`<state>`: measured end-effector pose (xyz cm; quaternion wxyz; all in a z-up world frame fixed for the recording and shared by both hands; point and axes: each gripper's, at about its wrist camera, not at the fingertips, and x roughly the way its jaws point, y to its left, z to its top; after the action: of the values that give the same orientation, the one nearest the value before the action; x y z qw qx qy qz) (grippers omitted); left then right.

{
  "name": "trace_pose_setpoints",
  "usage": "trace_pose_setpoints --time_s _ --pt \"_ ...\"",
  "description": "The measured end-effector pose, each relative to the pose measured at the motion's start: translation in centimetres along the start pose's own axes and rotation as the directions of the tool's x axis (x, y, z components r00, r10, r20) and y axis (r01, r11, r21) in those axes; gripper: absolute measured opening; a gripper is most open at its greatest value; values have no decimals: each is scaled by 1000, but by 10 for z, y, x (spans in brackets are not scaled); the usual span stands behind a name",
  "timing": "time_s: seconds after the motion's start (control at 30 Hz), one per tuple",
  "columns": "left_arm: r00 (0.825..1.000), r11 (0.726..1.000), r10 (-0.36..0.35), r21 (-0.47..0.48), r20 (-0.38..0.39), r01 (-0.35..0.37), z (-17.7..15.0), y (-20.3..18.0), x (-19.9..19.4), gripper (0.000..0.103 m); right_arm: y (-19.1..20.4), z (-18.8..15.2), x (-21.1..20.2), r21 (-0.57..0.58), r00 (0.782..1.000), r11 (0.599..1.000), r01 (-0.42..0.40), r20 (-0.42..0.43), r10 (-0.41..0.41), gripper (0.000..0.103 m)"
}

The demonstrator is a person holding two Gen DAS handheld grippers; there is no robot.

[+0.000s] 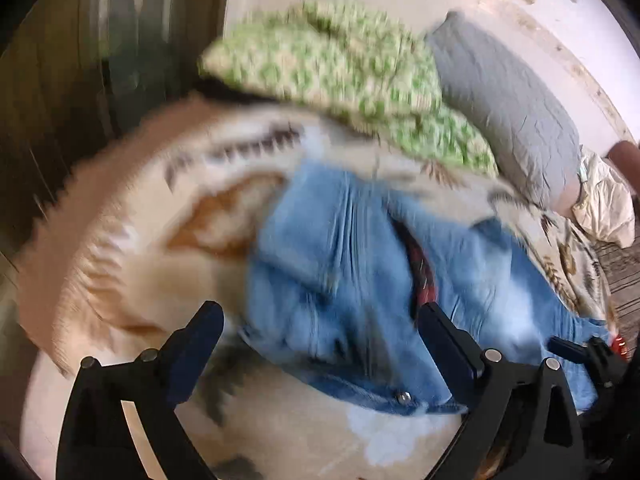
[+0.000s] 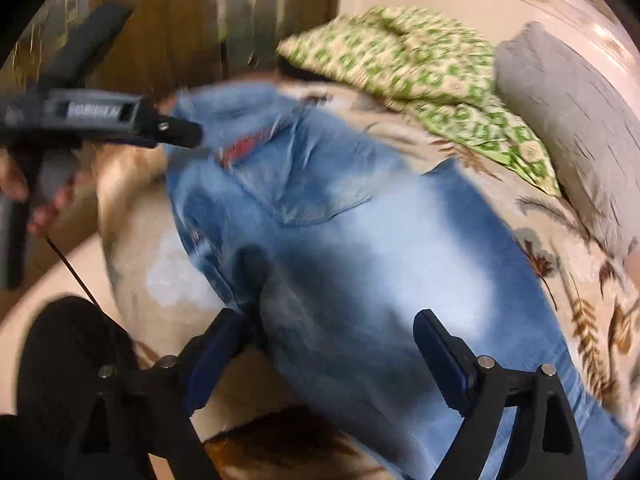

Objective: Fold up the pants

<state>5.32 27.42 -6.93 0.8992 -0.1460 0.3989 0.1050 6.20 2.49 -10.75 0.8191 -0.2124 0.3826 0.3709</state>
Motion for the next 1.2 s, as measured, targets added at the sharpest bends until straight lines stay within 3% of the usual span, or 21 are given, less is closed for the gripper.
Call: trace_pose_setpoints --time_s 0.13,0.23,0.3,0.4,0.43,0.53,0.57,0.6,0.7,0.73,0.77,0.83,0.93,1.07,1.2 --pt "999 999 -10 42 39 8 19 -12 -20 98 -39 -16 -38 144 998 989 -16 59 8 91" --pt "996 988 -90 130 30 85 28 -44 -20 98 -80 -38 -66 282 996 959 -21 89 -4 91" --pt "982 958 -188 218 -12 186 28 -78 -15 98 -111 -62 -87 370 994 929 -16 110 -26 91" --pt "931 850 -343 382 -124 364 23 -144 -5 98 -156 -103 -119 511 990 859 -12 130 -64 91" --pt "903 784 -395 450 -169 427 18 -172 -2 98 -168 -118 -130 554 987 833 -5 135 -84 91" --pt "853 637 -455 576 -256 512 6 -235 5 98 -191 -167 -160 651 982 759 25 127 -141 91" --pt "824 569 -474 606 -311 556 1 -262 9 98 -195 -184 -167 678 981 734 38 115 -157 91" --pt "809 533 -479 619 -341 577 -2 -281 11 98 -198 -199 -172 703 980 709 56 97 -174 91" --pt "774 434 -467 652 -427 621 -10 -343 22 98 -202 -226 -176 743 979 665 76 69 -189 91" --pt "768 405 -459 664 -446 628 -14 -361 23 98 -203 -232 -176 755 979 651 77 66 -192 91" --pt "761 357 -445 685 -473 635 -21 -382 27 98 -203 -239 -175 765 980 641 68 70 -188 91" --pt "760 278 -407 724 -506 631 -33 -414 35 98 -205 -247 -171 777 981 628 49 82 -178 91" --pt "756 196 -350 746 -553 636 -45 -448 51 98 -210 -252 -160 786 979 618 -17 137 -148 91" --pt "735 143 -304 733 -606 664 -59 -469 66 98 -216 -250 -146 775 978 631 -32 154 -140 91" --pt "716 64 -257 727 -650 683 -76 -485 77 98 -216 -248 -138 755 977 653 -60 179 -117 91"
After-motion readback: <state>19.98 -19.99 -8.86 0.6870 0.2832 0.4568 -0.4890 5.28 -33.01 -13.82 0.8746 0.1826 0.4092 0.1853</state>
